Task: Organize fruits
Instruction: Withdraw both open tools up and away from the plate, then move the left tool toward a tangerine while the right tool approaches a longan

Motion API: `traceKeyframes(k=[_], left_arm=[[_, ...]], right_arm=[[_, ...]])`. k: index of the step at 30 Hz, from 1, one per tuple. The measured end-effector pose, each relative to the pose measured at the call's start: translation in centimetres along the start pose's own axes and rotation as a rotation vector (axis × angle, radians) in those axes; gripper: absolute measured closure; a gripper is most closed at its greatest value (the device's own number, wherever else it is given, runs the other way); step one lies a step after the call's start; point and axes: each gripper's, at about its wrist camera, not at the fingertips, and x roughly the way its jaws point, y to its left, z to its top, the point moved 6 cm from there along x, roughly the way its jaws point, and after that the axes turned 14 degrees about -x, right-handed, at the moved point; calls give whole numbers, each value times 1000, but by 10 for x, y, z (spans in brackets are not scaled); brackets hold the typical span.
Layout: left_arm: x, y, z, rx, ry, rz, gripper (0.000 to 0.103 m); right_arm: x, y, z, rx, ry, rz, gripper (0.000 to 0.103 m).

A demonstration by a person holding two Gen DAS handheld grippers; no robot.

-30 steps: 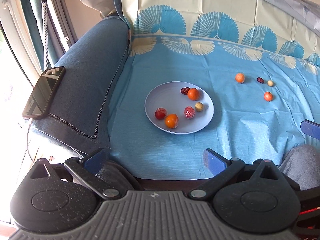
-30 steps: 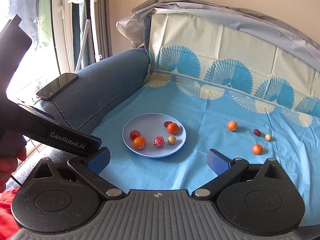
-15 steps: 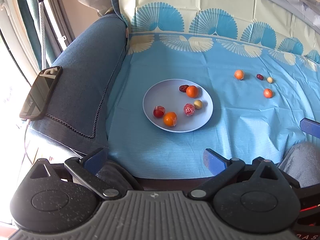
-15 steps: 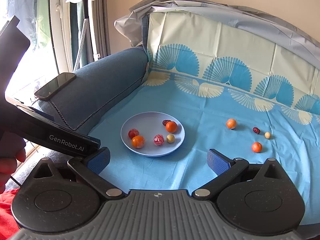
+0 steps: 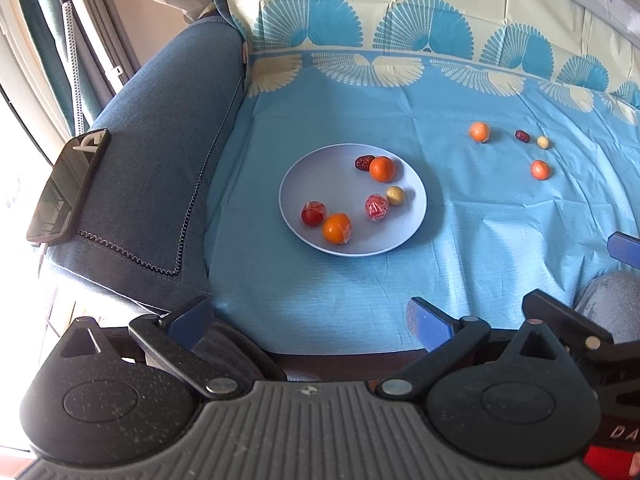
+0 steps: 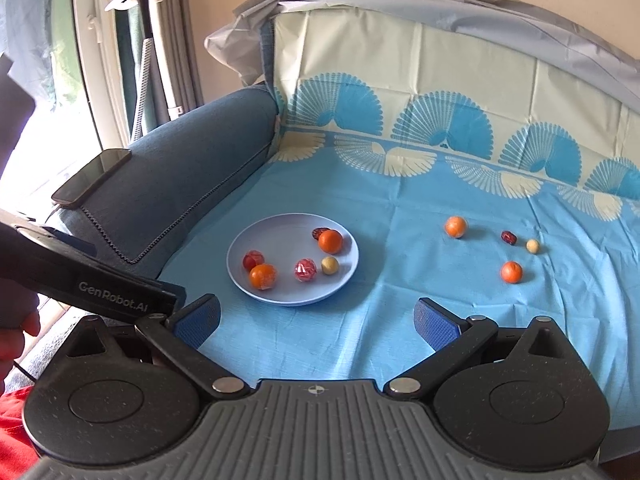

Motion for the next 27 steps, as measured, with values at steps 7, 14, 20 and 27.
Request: traceKeyframes(k=[7,14,20,27], left_arm=[[14,-28,25,34,-9,-10,0],[47,-99,69,110,-44,-71,0],[107,-185,109,194,-52,-137,0],[210,-277,138,229,-9,-190,0]], right_arm=[[16,-50,-13,114,22,-98,1],[40,-137,-20,227,22,-250,1],[99,-240,-28,227,48,-384,1],[208,-343,-53,254,124,-440,1]])
